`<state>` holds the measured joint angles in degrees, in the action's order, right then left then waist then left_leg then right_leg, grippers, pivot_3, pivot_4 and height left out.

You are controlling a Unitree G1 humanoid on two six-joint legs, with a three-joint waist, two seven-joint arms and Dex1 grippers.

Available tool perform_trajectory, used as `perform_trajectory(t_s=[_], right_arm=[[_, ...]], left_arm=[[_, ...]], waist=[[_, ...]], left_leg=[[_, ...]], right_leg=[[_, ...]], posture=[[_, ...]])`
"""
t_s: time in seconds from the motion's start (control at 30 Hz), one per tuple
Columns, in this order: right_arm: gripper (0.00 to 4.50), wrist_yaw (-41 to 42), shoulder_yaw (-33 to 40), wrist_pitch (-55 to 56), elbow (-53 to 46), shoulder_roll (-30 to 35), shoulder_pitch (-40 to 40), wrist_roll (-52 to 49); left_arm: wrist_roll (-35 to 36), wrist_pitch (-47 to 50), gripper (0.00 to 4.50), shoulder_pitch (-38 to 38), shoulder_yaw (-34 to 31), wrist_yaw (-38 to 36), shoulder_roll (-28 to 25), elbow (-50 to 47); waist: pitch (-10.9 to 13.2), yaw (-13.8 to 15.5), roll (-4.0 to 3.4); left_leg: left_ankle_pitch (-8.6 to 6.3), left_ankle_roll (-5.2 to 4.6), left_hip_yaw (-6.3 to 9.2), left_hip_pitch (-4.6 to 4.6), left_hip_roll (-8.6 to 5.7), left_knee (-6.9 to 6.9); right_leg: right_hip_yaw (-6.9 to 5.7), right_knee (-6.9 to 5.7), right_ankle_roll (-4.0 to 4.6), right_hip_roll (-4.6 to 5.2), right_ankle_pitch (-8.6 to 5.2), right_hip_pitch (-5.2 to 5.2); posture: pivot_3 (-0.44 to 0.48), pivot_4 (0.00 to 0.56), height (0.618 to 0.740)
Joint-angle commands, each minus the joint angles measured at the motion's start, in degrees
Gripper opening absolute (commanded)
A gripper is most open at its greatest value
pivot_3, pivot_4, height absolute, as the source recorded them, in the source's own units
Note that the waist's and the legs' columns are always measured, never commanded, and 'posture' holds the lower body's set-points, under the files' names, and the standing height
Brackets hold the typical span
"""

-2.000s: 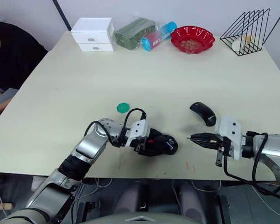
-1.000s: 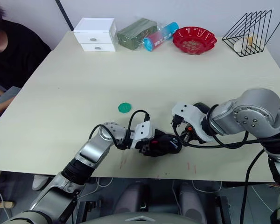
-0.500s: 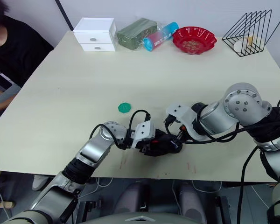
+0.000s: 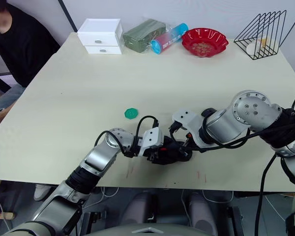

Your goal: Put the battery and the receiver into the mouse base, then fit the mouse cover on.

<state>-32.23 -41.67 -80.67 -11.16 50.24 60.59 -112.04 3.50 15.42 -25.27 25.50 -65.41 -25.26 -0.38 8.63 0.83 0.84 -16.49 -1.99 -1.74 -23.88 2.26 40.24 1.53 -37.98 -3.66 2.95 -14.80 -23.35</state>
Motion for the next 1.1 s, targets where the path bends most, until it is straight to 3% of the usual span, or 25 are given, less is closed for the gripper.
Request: perform_trajectory(t_s=[0.03, 0.63, 1.1], right_arm=[[0.00, -1.6, -0.6, 0.9, 0.0, 0.5, 0.9, -1.0], [0.00, -1.1, -2.7, -0.2, -0.4, 2.9, 0.8, -1.0], [0.00, -0.6, -4.3, 0.0, 3.2, 0.1, 1.8, -1.0]], left_arm=[[-2.3, 0.7, 2.94, 0.4, 1.8, 1.6, 0.3, 2.3], [-2.5, 0.6, 2.94, 0.7, 1.8, 2.3, 0.5, 2.4], [-2.8, -0.2, 2.94, -0.1, 2.1, 2.0, 0.7, 3.6]], waist=[[0.0, 0.0, 0.00], [0.0, 0.1, -0.01], [0.0, 0.1, -0.03]], left_leg=[[0.00, 0.00, 0.01, 0.00, 0.00, 0.00], [-0.01, -0.02, 0.05, -0.03, -0.02, 0.00], [-0.02, -0.04, 0.06, -0.04, -0.02, 0.00]], right_leg=[[-0.01, 0.00, 0.00, 0.00, 0.00, 0.00], [-0.09, 0.04, 0.02, 0.13, -0.01, 0.01], [-0.12, 0.08, 0.08, 0.17, -0.05, 0.02]], posture=[[0.000, 0.150, 0.740], [0.000, 0.150, 0.740], [0.000, 0.150, 0.740]])
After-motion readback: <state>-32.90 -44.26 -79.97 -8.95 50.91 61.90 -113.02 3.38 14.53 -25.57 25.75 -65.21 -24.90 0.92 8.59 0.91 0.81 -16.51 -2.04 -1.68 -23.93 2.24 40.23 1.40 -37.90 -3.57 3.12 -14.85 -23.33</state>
